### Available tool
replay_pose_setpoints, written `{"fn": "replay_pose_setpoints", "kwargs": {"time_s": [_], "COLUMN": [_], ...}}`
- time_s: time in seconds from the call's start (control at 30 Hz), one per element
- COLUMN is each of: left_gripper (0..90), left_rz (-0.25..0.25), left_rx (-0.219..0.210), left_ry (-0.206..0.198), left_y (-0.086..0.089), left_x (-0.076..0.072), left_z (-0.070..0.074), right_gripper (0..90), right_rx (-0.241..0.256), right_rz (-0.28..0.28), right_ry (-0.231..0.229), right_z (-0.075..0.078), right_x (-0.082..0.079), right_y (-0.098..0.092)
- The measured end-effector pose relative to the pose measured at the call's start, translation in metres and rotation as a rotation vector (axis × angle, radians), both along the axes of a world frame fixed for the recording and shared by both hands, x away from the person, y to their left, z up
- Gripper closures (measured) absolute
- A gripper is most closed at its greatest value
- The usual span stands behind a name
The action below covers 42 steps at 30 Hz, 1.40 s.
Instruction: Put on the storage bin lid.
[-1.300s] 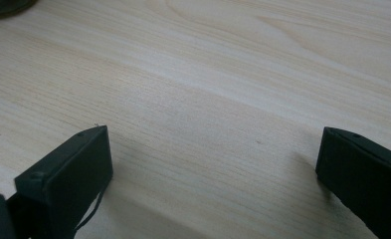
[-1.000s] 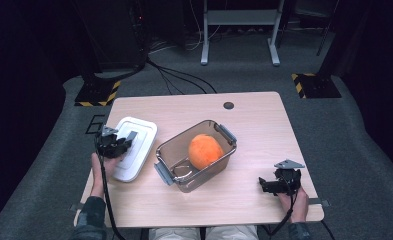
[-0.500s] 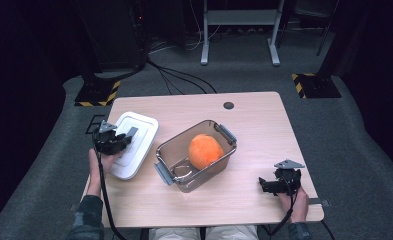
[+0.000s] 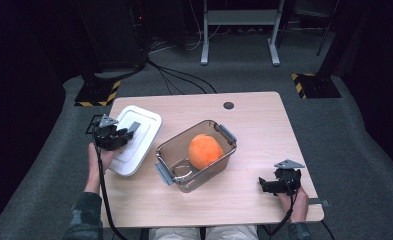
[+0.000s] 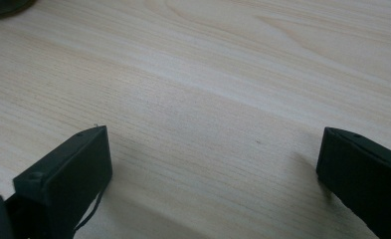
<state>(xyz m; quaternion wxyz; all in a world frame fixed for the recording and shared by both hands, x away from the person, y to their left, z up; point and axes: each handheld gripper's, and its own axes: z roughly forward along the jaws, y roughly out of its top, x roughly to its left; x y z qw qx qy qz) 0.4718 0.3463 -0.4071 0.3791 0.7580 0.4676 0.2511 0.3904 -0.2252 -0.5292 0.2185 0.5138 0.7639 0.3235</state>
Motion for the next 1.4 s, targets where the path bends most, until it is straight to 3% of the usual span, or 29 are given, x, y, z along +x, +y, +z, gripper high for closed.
{"fn": "replay_pose_setpoints", "kwargs": {"time_s": [0.47, 1.2, 1.4], "left_gripper": [66.6, 66.6, 66.6], "left_rz": [-0.04, -0.119, -0.16], "left_rx": [0.003, -0.002, -0.002], "left_ry": [-0.034, -0.047, -0.05], "left_y": [-0.01, -0.035, -0.049], "left_x": [-0.002, -0.005, -0.006], "left_z": [0.028, 0.047, 0.052], "right_gripper": [0.1, 0.1, 0.1], "right_rx": [0.0, 0.0, 0.0], "right_rz": [0.0, 0.0, 0.0], "right_ry": [-0.001, 0.0, 0.0], "right_z": [0.0, 0.0, 0.0], "right_x": [0.0, 0.0, 0.0], "right_y": [0.0, 0.0, 0.0]}}
